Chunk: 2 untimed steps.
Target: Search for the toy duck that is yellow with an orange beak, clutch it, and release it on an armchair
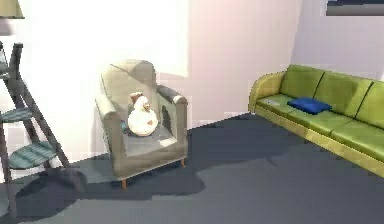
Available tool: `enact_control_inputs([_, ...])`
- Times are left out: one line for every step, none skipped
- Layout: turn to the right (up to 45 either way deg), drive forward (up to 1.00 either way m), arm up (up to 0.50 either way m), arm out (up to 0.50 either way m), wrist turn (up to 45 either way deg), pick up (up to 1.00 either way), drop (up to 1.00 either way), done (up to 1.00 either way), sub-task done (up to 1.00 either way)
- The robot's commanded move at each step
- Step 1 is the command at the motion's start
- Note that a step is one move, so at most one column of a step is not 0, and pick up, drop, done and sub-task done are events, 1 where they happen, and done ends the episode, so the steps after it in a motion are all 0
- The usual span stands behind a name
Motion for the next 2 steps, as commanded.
enact_control_inputs([0.0, 1.00, 0.00, 0.00, 0.0, 0.00, 0.00, 0.00, 0.00])
enact_control_inputs([-36.0, 0.00, 0.00, 0.00, 0.0, 0.00, 0.00, 0.00, 0.00])
